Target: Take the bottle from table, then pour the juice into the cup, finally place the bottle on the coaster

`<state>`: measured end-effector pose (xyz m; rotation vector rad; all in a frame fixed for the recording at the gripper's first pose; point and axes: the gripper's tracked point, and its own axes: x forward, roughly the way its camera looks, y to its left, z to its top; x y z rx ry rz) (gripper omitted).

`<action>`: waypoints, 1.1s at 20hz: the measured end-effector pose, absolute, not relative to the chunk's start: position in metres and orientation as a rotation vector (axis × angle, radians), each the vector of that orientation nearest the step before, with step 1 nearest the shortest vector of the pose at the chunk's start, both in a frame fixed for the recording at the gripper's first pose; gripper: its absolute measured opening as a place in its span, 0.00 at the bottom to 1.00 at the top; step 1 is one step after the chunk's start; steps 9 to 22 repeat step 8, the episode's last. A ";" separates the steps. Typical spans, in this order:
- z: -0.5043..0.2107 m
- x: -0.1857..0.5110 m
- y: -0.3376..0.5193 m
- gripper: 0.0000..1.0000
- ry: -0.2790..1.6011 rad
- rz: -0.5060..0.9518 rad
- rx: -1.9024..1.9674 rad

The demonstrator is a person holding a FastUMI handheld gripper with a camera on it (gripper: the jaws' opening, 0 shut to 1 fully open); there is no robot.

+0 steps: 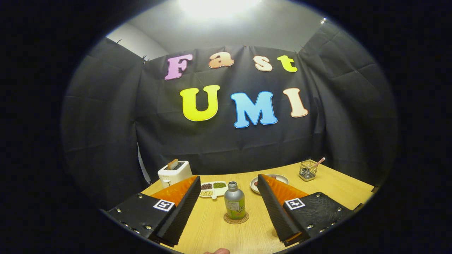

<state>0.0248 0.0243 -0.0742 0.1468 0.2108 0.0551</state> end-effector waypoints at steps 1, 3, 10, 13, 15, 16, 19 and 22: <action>-0.070 0.026 0.028 0.98 0.202 0.066 0.143; -0.064 0.027 0.032 0.98 0.190 0.084 0.134; -0.059 0.029 0.042 0.98 0.180 0.114 0.127; -0.059 0.029 0.042 0.98 0.180 0.114 0.127; -0.059 0.029 0.042 0.98 0.180 0.114 0.127; -0.059 0.029 0.042 0.98 0.180 0.114 0.127; -0.059 0.029 0.042 0.98 0.180 0.114 0.127; -0.059 0.029 0.042 0.98 0.180 0.114 0.127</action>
